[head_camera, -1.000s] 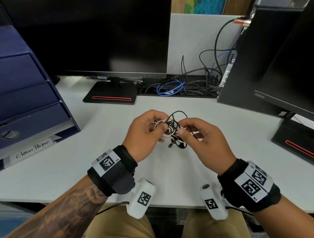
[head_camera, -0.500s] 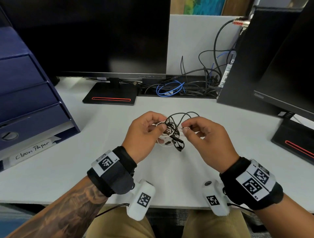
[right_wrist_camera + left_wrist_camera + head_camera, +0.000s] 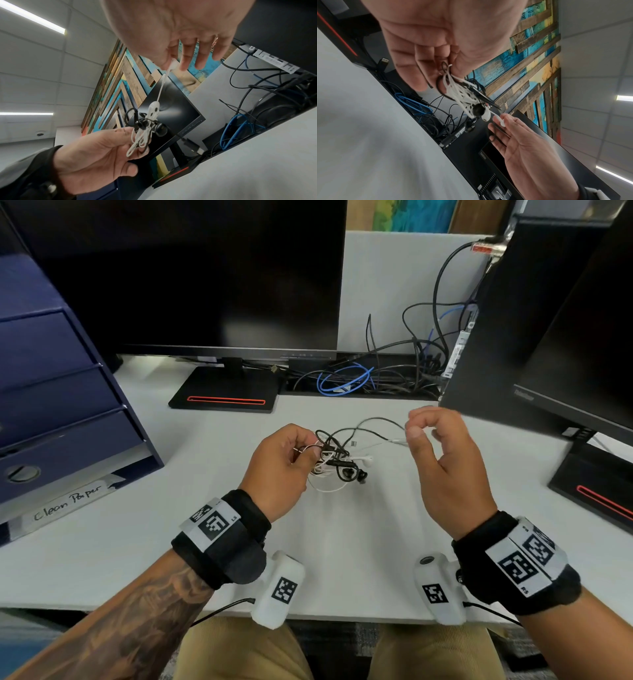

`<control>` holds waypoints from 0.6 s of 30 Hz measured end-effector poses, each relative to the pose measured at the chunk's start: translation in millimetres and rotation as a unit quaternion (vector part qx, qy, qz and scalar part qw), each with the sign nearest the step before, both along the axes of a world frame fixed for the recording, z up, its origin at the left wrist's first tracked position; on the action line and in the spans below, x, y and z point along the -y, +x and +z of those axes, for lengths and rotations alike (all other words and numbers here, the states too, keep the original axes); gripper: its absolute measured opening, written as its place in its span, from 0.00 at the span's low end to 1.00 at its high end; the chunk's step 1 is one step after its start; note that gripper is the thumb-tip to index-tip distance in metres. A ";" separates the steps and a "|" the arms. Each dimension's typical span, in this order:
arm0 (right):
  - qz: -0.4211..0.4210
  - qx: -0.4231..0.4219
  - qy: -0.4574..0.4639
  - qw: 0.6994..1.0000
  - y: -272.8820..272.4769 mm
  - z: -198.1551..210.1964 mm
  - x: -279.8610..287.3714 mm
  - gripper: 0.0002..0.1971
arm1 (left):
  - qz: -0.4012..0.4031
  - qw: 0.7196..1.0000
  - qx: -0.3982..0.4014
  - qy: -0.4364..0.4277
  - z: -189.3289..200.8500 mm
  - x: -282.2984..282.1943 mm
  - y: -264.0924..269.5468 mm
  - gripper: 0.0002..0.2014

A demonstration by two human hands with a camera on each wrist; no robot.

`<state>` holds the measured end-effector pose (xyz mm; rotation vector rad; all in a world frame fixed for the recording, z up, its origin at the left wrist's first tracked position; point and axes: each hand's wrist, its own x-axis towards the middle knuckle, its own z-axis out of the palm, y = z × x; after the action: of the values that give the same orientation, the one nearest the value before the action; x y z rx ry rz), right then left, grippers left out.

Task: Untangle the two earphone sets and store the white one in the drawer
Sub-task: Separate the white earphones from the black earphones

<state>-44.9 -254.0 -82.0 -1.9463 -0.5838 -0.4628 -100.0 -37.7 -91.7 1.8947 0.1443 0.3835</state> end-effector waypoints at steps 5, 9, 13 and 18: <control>-0.029 0.037 -0.021 0.999 6.1 3.8 5.0 0.05 | 0.013 1.000 0.009 0.017 1.2 -4.0 1.9 0.05; -0.014 -0.020 -0.008 1.000 2.8 5.2 3.7 0.06 | 0.029 0.999 -0.001 0.029 3.6 -7.8 1.9 0.04; -0.019 -0.042 0.001 0.999 4.8 9.7 7.2 0.08 | 0.032 0.999 -0.013 0.012 4.8 -8.4 1.5 0.05; 0.011 -0.056 -0.014 0.998 5.5 5.4 8.8 0.06 | 0.011 0.999 -0.007 -0.047 4.3 -2.1 -0.6 0.03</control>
<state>-39.4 -262.8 -76.6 -1.9771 -0.5409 -0.3315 -100.6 -35.6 -87.4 1.8043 0.1910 0.3720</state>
